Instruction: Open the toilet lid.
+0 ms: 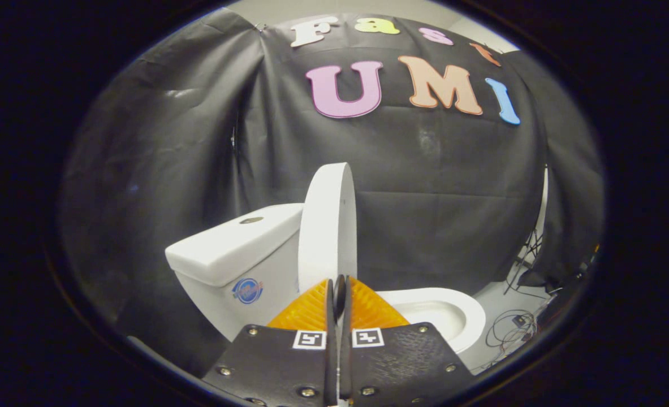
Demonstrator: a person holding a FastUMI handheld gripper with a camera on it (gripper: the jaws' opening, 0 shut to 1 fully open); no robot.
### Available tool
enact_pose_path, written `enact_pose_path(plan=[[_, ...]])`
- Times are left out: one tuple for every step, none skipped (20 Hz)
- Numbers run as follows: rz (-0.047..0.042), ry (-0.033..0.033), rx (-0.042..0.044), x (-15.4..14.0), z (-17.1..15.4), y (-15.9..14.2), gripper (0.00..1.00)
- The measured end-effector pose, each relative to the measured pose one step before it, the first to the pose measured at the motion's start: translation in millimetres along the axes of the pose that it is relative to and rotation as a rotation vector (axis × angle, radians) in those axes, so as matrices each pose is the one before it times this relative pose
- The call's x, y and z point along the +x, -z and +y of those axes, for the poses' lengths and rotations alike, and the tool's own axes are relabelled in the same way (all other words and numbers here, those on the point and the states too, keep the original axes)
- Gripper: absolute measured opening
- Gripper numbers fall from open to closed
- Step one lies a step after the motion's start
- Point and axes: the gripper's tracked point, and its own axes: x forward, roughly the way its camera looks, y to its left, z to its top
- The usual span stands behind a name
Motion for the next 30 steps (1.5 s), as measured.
enact_pose_path(plan=[[-0.00172, -0.00530, -0.00263, 0.89, 3.20, -0.18, 0.03], [-0.00377, -0.00359, -0.00144, 0.69, 2.54, -1.22, 0.03], [-0.00350, -0.00164, 0.00020, 0.33, 2.28, 1.81, 0.03], [-0.00384, -0.00226, 0.00051, 0.42, 2.51, -0.33, 0.03], [-0.00454, -0.00294, -0.00057, 0.11, 2.83, 0.03, 0.03], [-0.00387, -0.00388, 0.00232, 0.62, 2.68, -0.47, 0.03], [-0.00233, -0.00392, 0.00354, -0.03, 3.23, 0.79, 0.03], [-0.00207, -0.00453, 0.00151, 0.17, 3.44, -0.08, 0.03], [-0.00182, -0.00425, -0.00607, 0.16, 3.12, 1.34, 0.03], [-0.00358, -0.00239, -0.00950, 0.74, 2.61, 0.24, 0.03], [-0.00527, -0.00097, -0.01270, -0.23, 1.92, 0.77, 0.03], [-0.00745, 0.00084, -0.01277, 0.43, 1.57, -0.95, 0.03], [-0.00965, 0.00129, -0.00740, -0.54, 2.57, -0.32, 0.03], [-0.00870, -0.00630, -0.00250, 1.29, 3.33, 0.04, 0.03], [-0.00636, -0.00757, -0.00430, 0.40, 2.93, 0.40, 0.04], [-0.00143, -0.00178, 0.00710, 0.51, 2.60, 0.96, 0.04], [-0.00656, 0.00086, 0.01019, 0.96, 1.14, 1.07, 0.04], [-0.00290, -0.00504, 0.00432, 0.62, 1.97, -0.94, 0.04], [-0.00282, 0.00074, 0.00070, -0.46, 0.77, 1.60, 0.04], [0.00185, -0.00165, 0.00638, 0.26, 0.48, 0.47, 0.05], [-0.00291, -0.00210, 0.00695, -0.60, 1.04, 0.86, 0.05], [-0.00219, -0.00332, 0.00381, -0.26, 0.74, -0.26, 0.05], [-0.00055, -0.00619, 0.00433, 0.58, 0.57, 0.18, 0.05], [0.00226, -0.00664, 0.00217, 1.42, 1.35, 0.71, 0.05], [0.00135, -0.00878, -0.00006, -1.86, 1.71, 0.73, 0.07], [0.00408, 0.00107, -0.00107, -0.61, 0.13, 1.02, 0.07], [0.00252, -0.00642, -0.00182, 0.63, 0.01, -0.12, 0.09], [0.00207, -0.00914, 0.00195, -2.64, 2.11, 0.38, 0.09], [0.00778, -0.01119, 0.00490, 2.18, 1.59, 2.13, 0.12], [0.01102, -0.01234, 0.00912, 0.30, 2.22, 2.69, 0.14]])
